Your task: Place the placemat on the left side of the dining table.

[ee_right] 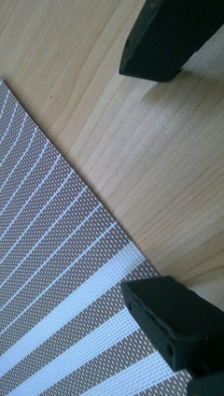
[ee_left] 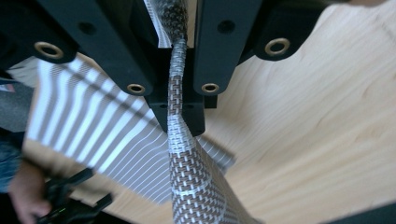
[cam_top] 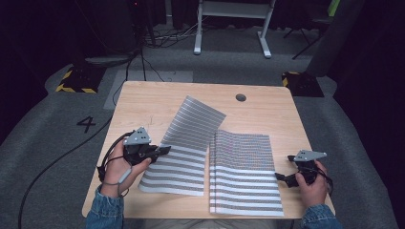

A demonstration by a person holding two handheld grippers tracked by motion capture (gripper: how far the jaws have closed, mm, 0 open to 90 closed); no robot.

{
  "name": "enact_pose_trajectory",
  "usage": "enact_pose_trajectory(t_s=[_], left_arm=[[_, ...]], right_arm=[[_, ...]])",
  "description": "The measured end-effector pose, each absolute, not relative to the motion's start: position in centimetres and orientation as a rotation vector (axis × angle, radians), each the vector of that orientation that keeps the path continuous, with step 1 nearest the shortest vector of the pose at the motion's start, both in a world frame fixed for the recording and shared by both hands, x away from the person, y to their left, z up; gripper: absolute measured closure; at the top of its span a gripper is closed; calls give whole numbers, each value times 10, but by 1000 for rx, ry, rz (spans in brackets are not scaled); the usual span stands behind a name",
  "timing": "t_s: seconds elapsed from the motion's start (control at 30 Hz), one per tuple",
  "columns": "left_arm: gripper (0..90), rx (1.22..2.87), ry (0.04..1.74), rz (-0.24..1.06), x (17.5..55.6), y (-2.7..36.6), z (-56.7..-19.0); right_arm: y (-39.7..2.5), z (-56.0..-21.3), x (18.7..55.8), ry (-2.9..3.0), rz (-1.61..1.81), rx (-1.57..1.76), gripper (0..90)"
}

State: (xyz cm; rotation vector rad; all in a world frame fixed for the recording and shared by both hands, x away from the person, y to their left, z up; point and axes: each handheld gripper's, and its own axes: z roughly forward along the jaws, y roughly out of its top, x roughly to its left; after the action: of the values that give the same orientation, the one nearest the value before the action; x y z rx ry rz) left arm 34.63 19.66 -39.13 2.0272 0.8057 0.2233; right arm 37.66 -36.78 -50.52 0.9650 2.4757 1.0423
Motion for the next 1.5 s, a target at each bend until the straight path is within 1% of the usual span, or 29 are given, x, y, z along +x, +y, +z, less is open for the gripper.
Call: enact_pose_trajectory(t_s=[0.03,0.2,0.37,0.4,0.43,0.47,0.5,0.53,0.57,0.6,0.63,0.67,0.73,0.9,0.97,1.0,1.03,1.07,1.1,1.13,1.2,1.23,1.5], left_arm=[[884,2027,806,223,346,197,-391],[883,2029,868,180,367,202,-417],[867,2028,909,192,375,206,-427],[822,2025,932,209,376,208,-429],[731,2013,1026,310,380,213,-434],[607,2017,1100,405,381,215,-437],[502,2017,1157,520,382,218,-437],[424,2017,1157,520,382,218,-437],[383,2003,1231,691,381,222,-433],[362,1986,1242,727,379,223,-430],[342,1986,1242,727,379,223,-430],[336,1948,1230,749,376,221,-423],[336,1951,1212,742,374,218,-420],[325,1981,1025,639,366,179,-414],[316,1993,973,575,364,163,-416],[313,1993,973,575,364,163,-416],[311,2048,934,486,361,149,-418],[310,2059,917,436,360,141,-421],[308,2082,891,419,359,134,-423],[308,2082,891,419,359,134,-423],[308,2134,856,327,357,116,-434],[308,2146,843,309,357,112,-438],[312,2249,840,224,358,87,-468]], right_arm=[[-368,-505,377,2476,1042,965,3],[-368,-505,376,2476,1042,965,3],[-368,-505,376,2475,1041,966,3],[-368,-505,376,2476,1041,965,2],[-368,-505,376,2476,1041,965,3],[-368,-505,376,2475,1041,965,3],[-368,-505,376,2475,1041,965,2],[-368,-505,376,2475,1041,965,2],[-368,-505,376,2475,1041,965,3],[-368,-505,376,2475,1041,965,3],[-368,-505,376,2475,1041,965,3],[-368,-505,376,2476,1042,965,2],[-368,-505,376,2476,1041,965,2],[-368,-505,376,2475,1041,965,3],[-368,-505,376,2475,1041,965,3],[-368,-505,376,2475,1041,965,3],[-368,-505,376,2476,1041,965,3],[-368,-505,376,2475,1041,966,2],[-368,-505,376,2476,1041,965,3],[-368,-505,376,2476,1041,965,3],[-368,-505,376,2476,1042,965,3],[-368,-505,376,2475,1041,965,3],[-368,-505,376,2475,1041,965,2]])
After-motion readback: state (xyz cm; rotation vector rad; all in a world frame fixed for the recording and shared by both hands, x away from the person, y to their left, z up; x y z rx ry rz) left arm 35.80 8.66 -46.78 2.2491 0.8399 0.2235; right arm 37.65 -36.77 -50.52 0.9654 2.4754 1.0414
